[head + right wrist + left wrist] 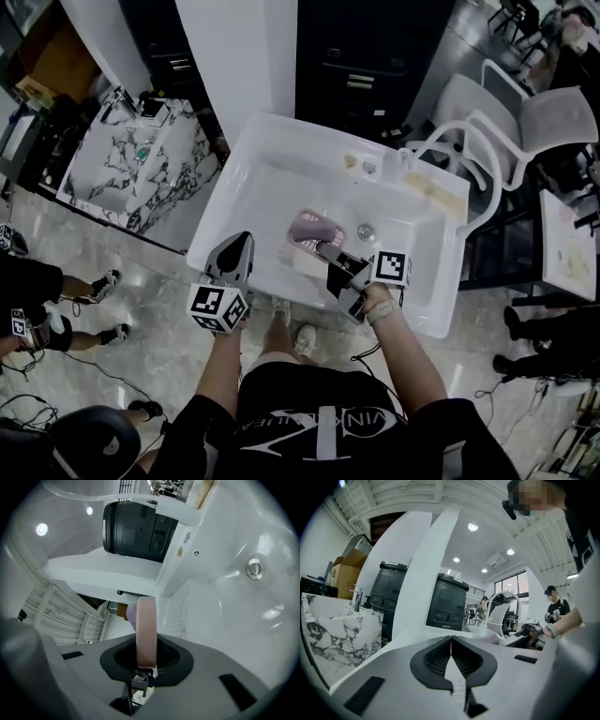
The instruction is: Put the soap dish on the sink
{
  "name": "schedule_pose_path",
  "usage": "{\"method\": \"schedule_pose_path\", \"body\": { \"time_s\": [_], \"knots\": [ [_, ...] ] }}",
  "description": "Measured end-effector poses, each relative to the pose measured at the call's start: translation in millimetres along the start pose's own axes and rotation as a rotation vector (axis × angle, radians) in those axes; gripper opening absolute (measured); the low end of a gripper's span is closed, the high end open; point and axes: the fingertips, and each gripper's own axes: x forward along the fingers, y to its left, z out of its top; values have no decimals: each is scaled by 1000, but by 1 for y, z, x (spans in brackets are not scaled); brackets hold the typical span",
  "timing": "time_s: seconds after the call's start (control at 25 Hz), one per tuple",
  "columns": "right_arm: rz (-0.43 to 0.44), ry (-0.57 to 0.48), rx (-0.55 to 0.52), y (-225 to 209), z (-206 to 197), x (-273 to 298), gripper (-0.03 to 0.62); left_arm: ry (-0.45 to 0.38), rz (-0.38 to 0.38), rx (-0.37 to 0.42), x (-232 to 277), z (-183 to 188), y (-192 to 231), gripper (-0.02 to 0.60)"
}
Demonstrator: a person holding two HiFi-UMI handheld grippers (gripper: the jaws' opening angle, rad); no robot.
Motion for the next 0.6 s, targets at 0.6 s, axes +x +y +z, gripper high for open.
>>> {"method": "schedule_pose_path", "body": {
  "time_s": [0.6],
  "knots": [
    [30,-24,-2,15,68,63,64,31,-63,-10,72,22,40,15]
  ]
}}
